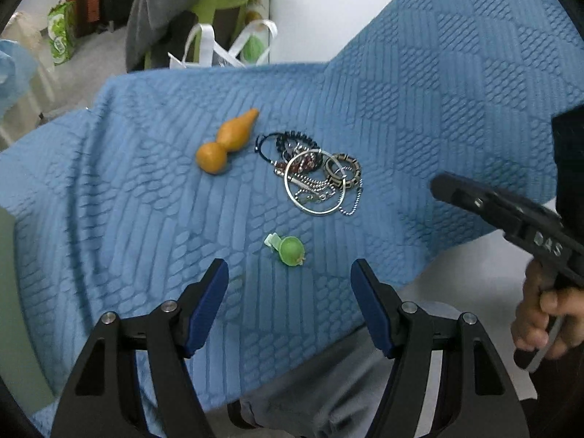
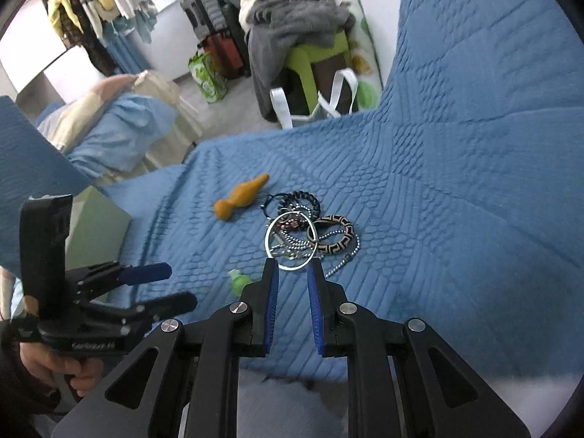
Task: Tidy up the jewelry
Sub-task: 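Grasp the green hat charm with the left tool while the right tool grasps the silver ring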
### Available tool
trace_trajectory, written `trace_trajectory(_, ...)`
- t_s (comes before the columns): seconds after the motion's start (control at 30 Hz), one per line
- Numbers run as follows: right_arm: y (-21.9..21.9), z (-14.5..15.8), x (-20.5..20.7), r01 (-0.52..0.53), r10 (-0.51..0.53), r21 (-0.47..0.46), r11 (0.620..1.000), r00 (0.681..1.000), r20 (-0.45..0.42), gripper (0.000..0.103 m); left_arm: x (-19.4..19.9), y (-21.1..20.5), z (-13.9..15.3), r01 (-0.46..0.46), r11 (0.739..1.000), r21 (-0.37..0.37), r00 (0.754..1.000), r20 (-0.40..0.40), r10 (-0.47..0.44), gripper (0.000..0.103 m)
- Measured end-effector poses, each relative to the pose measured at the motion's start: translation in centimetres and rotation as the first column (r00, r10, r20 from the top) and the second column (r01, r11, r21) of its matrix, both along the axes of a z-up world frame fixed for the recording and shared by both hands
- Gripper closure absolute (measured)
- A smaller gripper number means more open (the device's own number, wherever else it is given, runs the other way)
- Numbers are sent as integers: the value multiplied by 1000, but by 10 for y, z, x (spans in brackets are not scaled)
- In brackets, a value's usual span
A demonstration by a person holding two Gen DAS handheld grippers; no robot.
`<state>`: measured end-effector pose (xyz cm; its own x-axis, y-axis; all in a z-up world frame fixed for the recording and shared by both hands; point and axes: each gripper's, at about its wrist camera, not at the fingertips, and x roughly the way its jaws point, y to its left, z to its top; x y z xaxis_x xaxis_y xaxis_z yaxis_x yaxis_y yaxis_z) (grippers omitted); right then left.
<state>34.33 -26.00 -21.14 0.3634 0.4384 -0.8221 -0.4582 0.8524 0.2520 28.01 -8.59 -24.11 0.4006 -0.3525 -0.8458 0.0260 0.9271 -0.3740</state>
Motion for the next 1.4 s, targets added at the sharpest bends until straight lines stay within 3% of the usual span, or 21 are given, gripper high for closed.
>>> trace_trajectory(0.33,24,-55,57,-59,56,-50,997,996,-66,89,24,-11,-38,43,999,9,997,-67,-42,35)
trace_trajectory(0.47,30,-68,63,-83,77,-68,994,994,-75,89,24,-13,-38,55,998,26,997,-52,-53,37)
trace_trajectory(0.53,34,-75,63,-99,93,-80,992,992,-82,90,26,-15,-36,75,996,41,996,-45,-73,47)
trace_trajectory(0.6,37,-78,64,-107,100,-92,990,992,-77,98,29,-17,-36,88,995,56,995,-44,-85,48)
trace_trajectory(0.83,29,-72,63,-33,28,-57,998,996,-89,99,30,-32,-36,187,976,108,982,-36,-184,48)
trace_trajectory(0.97,19,-65,60,0,-3,-26,1000,995,-96,99,31,-46,-37,247,941,230,968,-15,-250,48)
trace_trajectory(1.07,14,-63,58,20,-23,-30,999,995,-101,99,30,-48,-38,248,939,238,967,1,-255,48)
trace_trajectory(1.13,11,-61,56,36,-39,-26,999,994,-105,99,28,-52,-39,266,922,280,960,8,-279,49)
trace_trajectory(1.2,8,-58,54,44,-46,-28,999,994,-101,99,27,-61,-40,275,895,352,954,19,-300,61)
trace_trajectory(1.27,5,-54,51,51,-54,-34,998,994,-98,99,23,-63,-40,269,880,392,952,32,-306,65)
trace_trajectory(1.4,1,-48,44,61,-65,-48,997,994,-91,99,24,-59,-39,231,896,379,964,35,-264,65)
